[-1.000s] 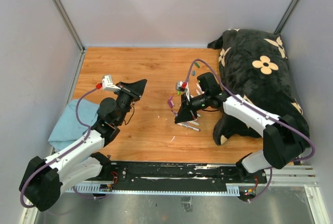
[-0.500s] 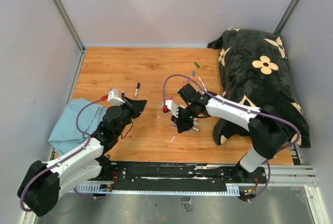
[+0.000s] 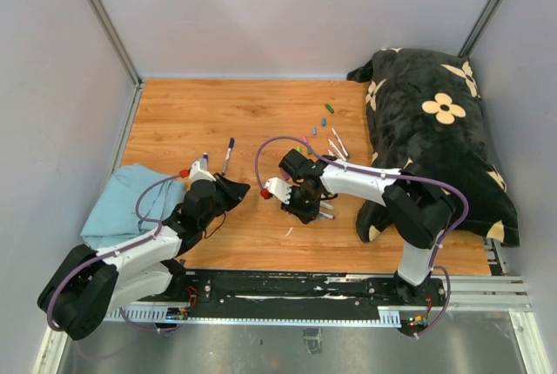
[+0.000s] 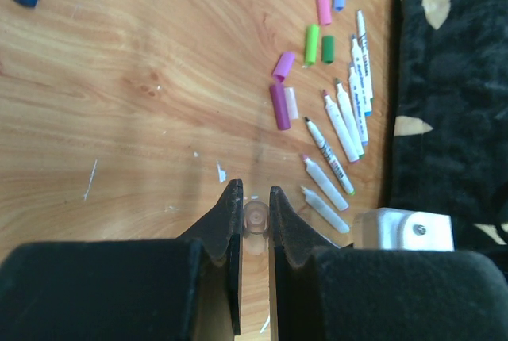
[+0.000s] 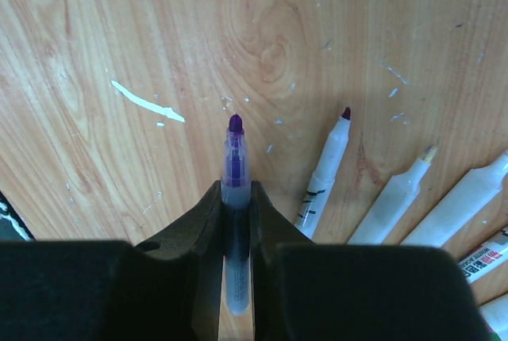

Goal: Open the pen caps
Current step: Place the pen at the center of the board.

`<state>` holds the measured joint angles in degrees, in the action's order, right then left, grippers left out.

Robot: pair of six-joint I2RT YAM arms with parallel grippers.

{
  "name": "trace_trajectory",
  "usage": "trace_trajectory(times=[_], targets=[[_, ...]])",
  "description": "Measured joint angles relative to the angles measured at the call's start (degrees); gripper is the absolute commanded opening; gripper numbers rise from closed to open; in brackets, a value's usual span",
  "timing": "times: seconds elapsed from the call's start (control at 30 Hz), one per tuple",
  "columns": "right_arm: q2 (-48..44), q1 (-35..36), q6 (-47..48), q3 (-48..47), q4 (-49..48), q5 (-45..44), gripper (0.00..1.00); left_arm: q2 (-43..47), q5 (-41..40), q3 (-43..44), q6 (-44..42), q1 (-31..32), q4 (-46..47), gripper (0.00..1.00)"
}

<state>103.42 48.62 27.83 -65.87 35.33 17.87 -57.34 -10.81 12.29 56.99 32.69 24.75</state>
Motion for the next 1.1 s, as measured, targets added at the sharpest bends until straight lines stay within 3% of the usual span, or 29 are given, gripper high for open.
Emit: trace_trajectory(times=[0.23, 0.8, 1.1], targets=[[0.2, 0.1, -0.6, -0.3, 0.5, -1.8, 0.22, -4.5, 2.0, 0.0, 2.3, 0.0, 1.0, 0.00], [0.8, 0.1, -0.8, -1.3, 1.9, -2.1, 0.28, -5.0, 4.8, 0.0, 5.4, 0.0, 3.4, 0.00], [0.0, 0.1, -0.7, -1.3, 2.2, -2.7, 0.36, -7.7, 6.5, 0.0, 6.7, 0.0, 3.5, 0.00]])
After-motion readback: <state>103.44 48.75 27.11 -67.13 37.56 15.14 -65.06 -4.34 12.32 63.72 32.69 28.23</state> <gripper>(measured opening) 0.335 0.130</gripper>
